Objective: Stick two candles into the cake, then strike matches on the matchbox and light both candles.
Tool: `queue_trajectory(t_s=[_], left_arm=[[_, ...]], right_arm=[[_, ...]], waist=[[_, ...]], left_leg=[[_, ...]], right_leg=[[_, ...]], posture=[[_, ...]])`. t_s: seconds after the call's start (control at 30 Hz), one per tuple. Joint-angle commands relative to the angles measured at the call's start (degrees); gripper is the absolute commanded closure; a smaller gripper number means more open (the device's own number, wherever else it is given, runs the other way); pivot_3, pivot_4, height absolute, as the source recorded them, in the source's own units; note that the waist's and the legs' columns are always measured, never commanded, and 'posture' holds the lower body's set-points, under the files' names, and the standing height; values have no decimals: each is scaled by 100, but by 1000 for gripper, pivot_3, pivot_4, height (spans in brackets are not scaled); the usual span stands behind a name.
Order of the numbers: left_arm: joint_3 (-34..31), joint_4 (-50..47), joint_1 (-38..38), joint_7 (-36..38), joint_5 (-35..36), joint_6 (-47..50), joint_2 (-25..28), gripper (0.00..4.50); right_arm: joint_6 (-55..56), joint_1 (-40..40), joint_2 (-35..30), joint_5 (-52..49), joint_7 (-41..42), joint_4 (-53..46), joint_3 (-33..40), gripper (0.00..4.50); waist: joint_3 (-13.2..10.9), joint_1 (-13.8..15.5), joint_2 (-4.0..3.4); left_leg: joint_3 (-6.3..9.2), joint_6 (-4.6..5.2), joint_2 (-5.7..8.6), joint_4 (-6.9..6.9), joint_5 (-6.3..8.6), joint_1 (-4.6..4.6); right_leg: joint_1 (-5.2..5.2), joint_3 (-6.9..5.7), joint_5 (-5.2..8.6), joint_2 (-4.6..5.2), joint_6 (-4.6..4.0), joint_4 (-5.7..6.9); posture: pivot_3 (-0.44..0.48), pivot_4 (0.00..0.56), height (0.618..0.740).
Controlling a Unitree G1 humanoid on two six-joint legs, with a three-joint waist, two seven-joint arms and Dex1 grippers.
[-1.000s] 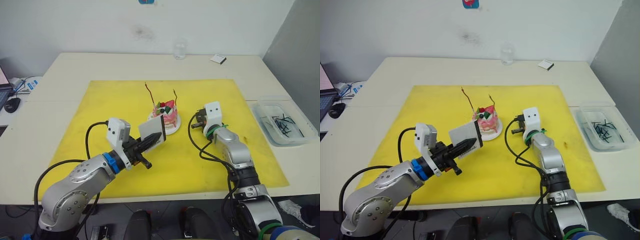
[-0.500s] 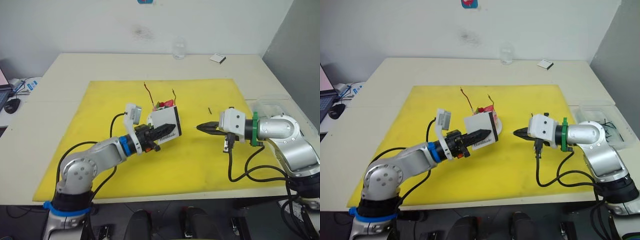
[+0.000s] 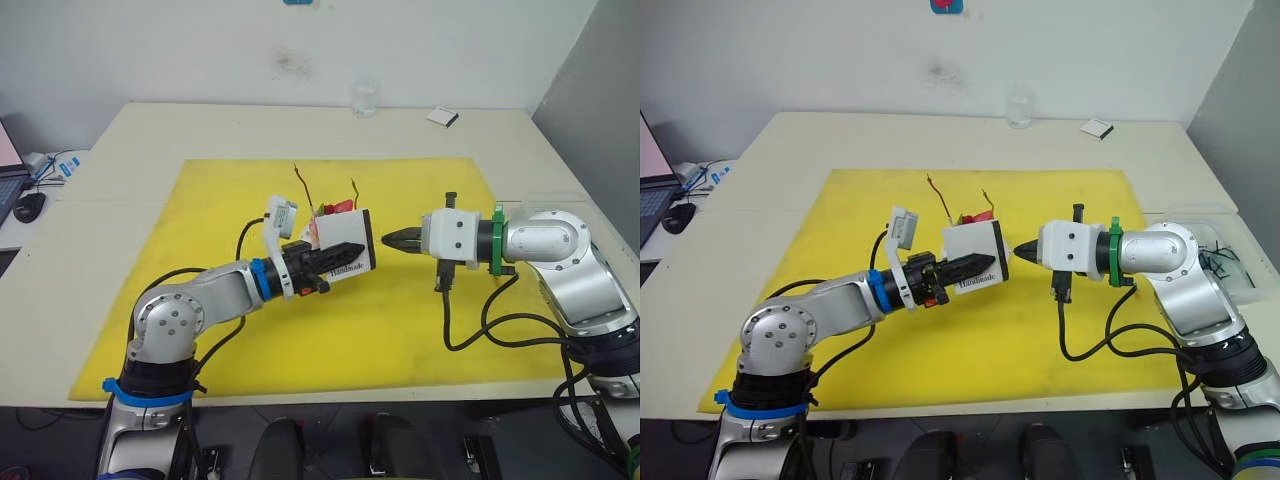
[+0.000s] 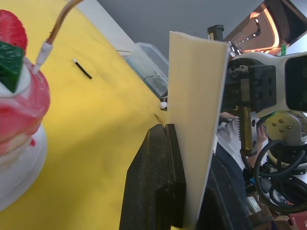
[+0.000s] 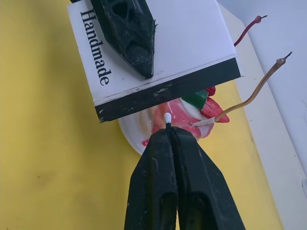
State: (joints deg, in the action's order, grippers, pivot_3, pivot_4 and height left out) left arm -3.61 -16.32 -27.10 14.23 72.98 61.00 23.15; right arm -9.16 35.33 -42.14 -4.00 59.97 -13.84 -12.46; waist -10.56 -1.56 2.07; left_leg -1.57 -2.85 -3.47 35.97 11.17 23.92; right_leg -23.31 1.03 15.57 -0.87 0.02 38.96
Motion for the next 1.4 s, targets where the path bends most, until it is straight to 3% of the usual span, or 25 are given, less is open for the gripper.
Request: queue_trajectory(t_s=[0.03, 0.8, 1.4], left_arm=[[-40, -182, -97, -6, 54, -12, -56, 4500], [-266, -11, -161, 212, 34, 8, 166, 4500], [-199, -19, -200, 312, -91, 36, 22, 4500]], right_arm=[[39, 142, 6, -19, 17, -249, 66, 4481], [-70, 141, -206, -83, 220, -301, 212, 4481], [-64, 392, 88, 7, 210, -235, 0, 4481]], waist=[[0, 0, 0], [0, 0, 0], [0, 4, 0]], left_leg=[[0, 0, 0, 0, 0, -1], [0, 0, 0, 0, 0, 0], [1, 0, -2, 1, 0, 0]], right_leg=[[0, -1, 0, -1, 0, 1], [0, 0, 0, -2, 0, 1], [1, -1, 0, -2, 0, 2]], posture=[[0, 150, 740], [0, 150, 740], [0, 150, 740]])
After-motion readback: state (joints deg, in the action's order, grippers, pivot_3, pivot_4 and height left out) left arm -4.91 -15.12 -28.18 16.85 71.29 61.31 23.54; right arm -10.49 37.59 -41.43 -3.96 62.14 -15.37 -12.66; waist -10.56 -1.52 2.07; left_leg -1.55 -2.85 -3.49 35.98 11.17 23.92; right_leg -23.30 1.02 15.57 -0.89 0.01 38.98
